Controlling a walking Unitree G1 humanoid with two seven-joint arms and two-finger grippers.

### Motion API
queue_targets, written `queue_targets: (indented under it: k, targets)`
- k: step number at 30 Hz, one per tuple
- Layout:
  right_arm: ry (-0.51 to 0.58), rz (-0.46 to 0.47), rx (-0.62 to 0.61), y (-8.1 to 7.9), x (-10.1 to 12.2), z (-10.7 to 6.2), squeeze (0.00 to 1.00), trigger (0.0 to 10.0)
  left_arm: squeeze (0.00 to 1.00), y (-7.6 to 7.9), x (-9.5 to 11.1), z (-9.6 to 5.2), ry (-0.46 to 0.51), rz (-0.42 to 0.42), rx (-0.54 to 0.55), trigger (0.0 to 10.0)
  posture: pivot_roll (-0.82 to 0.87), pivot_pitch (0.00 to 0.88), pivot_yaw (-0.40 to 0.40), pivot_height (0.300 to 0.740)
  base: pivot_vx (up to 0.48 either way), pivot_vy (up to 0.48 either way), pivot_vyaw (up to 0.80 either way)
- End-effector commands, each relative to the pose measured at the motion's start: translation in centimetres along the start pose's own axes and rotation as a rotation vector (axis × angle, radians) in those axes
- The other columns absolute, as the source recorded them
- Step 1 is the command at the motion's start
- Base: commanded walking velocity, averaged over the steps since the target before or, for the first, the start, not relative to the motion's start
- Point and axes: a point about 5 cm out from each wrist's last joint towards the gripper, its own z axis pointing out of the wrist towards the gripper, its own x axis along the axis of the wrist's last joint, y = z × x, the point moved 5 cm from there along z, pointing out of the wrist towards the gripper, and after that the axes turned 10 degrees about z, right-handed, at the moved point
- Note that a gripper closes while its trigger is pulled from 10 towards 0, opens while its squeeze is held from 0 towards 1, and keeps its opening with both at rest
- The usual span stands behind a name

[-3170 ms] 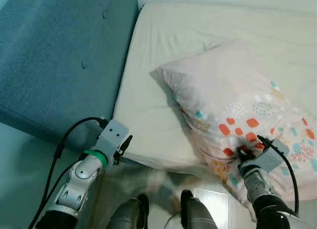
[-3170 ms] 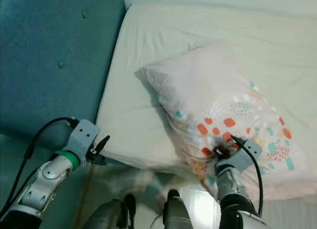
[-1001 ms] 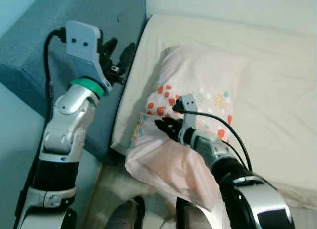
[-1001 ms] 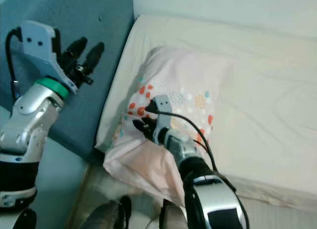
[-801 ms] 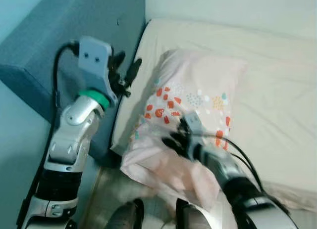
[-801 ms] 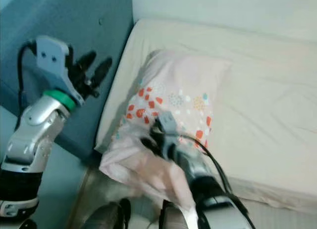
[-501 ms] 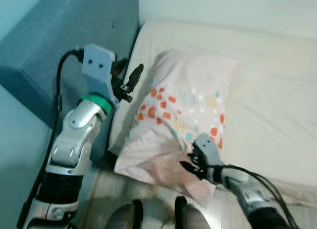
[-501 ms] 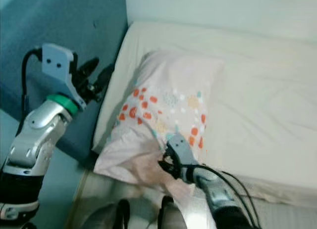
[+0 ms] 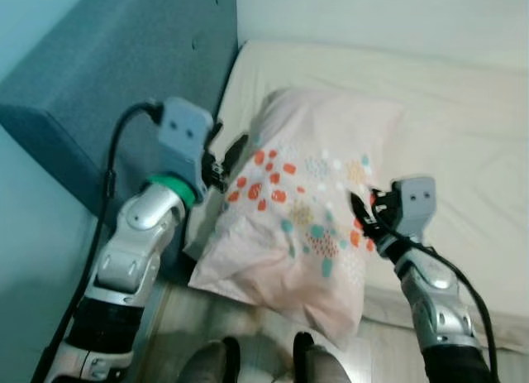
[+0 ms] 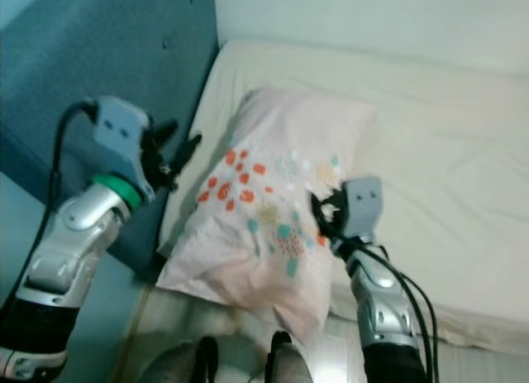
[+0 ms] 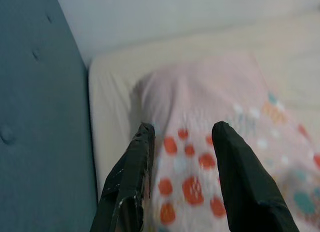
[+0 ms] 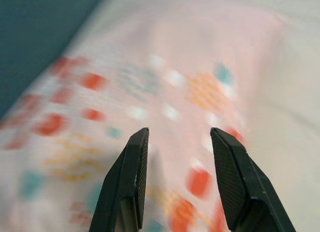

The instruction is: Clean up the room

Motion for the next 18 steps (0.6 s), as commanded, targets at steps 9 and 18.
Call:
queue_targets:
  k: [9, 18]
  targets:
    - [0.028, -0.036, -0.134, -0.9, -2.7, -0.4, 0.00, 10.0, 0.00, 2.1, -8.9, -1.2, -0.232, -0.063, 0.000, 10.0, -0.05, 0.123, 0.107, 0.714, 0.000, 0.000, 0.00]
    - [0.226, -0.151, -0.294, 0.8, 1.1, -0.9, 0.00, 10.0, 0.00, 4.3, -7.1, 0.0, -0.140, -0.121, 0.004, 10.0, -0.06, 0.100, 0.080, 0.709, 0.000, 0.000, 0.00]
